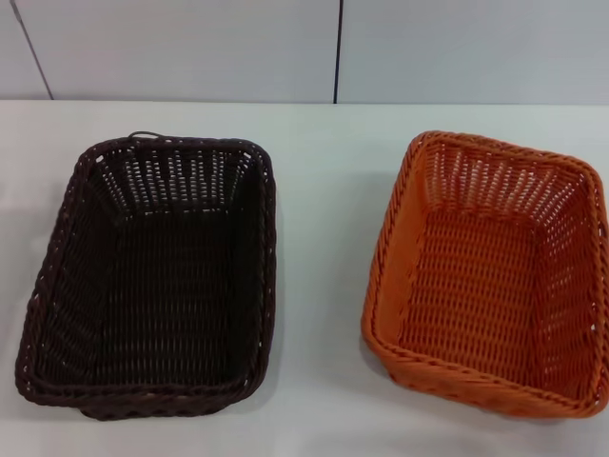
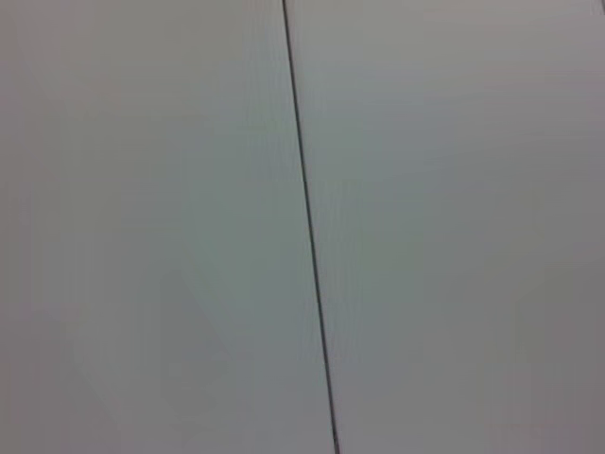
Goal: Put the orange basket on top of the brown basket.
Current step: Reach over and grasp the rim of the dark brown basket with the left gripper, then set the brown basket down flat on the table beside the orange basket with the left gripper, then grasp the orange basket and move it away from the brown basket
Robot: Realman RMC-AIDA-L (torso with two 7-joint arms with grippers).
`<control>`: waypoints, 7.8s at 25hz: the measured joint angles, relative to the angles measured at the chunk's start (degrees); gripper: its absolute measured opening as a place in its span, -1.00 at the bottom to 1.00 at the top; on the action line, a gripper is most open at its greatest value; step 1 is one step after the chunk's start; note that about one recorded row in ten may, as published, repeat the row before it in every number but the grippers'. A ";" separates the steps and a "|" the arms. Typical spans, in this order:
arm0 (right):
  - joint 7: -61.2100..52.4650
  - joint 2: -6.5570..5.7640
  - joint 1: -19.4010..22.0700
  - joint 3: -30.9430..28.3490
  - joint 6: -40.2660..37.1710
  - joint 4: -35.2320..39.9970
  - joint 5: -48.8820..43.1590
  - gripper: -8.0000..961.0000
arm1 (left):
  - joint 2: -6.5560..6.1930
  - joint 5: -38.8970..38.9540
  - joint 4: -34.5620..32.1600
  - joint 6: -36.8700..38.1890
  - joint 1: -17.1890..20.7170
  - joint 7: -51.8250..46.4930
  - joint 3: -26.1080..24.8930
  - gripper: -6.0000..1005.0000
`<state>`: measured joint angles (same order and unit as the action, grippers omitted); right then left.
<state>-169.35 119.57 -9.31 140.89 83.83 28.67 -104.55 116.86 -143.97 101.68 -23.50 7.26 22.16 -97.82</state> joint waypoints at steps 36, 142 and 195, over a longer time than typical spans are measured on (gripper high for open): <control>0.17 0.31 3.70 9.04 3.09 0.32 -0.10 0.62 | 1.44 -5.87 -5.91 -33.05 -10.96 0.21 -0.84 0.41; 0.15 -0.94 -3.71 7.59 3.72 3.12 -0.08 0.62 | 0.98 11.71 -14.59 72.45 -12.10 45.95 36.13 0.45; 30.30 -2.20 -17.36 -74.54 -207.03 81.51 -31.63 0.61 | 1.70 10.09 -66.59 95.00 -6.31 -4.96 29.00 0.46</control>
<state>-139.06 117.37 -26.67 66.34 -123.20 110.18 -136.18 118.56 -133.88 35.09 71.50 0.95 17.20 -68.82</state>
